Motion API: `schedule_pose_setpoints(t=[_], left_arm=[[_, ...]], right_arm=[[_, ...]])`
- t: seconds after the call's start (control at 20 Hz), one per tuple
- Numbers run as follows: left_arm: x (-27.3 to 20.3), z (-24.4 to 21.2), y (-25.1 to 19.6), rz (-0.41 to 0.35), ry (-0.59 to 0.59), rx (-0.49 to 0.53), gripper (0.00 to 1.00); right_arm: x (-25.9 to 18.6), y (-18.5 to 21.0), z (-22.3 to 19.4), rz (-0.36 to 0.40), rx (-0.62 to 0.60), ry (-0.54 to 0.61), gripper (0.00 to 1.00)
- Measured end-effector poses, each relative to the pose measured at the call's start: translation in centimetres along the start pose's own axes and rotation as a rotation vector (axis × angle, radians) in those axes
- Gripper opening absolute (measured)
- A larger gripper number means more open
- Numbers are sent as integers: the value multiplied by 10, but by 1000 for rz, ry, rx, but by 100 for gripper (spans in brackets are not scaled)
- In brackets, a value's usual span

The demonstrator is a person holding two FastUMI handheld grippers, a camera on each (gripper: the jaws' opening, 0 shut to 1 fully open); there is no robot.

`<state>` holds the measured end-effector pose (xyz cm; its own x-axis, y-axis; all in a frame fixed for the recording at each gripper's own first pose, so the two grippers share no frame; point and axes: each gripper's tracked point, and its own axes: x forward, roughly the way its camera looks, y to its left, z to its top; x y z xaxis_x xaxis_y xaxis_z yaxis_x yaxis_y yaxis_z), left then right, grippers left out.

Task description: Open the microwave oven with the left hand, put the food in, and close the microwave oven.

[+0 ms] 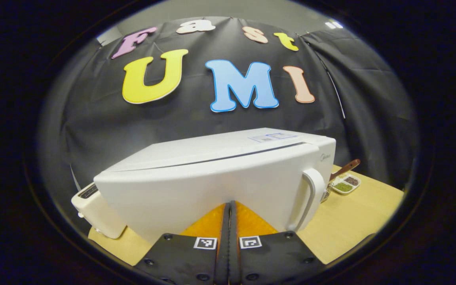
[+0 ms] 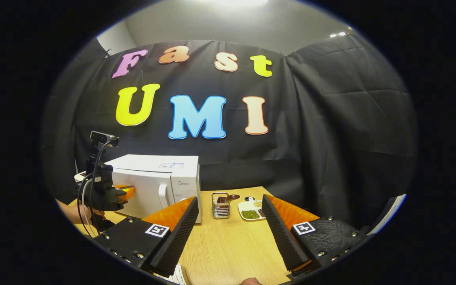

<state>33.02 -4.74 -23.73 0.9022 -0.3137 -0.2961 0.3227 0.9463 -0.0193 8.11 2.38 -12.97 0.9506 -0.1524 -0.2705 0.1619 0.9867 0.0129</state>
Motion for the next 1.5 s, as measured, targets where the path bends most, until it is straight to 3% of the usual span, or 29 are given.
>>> schedule_pose_setpoints(t=[0.15,0.2,0.4,0.8,1.3,1.5], left_arm=[[11,2,-2,13,17,29,7],[18,-1,-9,0,39,-11,7],[4,14,-16,28,4,-9,7],[-89,81,-54,10,-151,-18,7],[-213,116,-69,135,-216,-42,7],[-262,130,-65,165,-245,-25,7]], right_arm=[[-4,7,9,20,-10,-30,98],[-4,9,9,23,-15,-34,98],[-12,11,13,36,3,-38,98],[-27,-11,26,91,17,-68,98],[-51,-49,28,188,32,-88,98],[-61,-60,30,187,47,-98,98]])
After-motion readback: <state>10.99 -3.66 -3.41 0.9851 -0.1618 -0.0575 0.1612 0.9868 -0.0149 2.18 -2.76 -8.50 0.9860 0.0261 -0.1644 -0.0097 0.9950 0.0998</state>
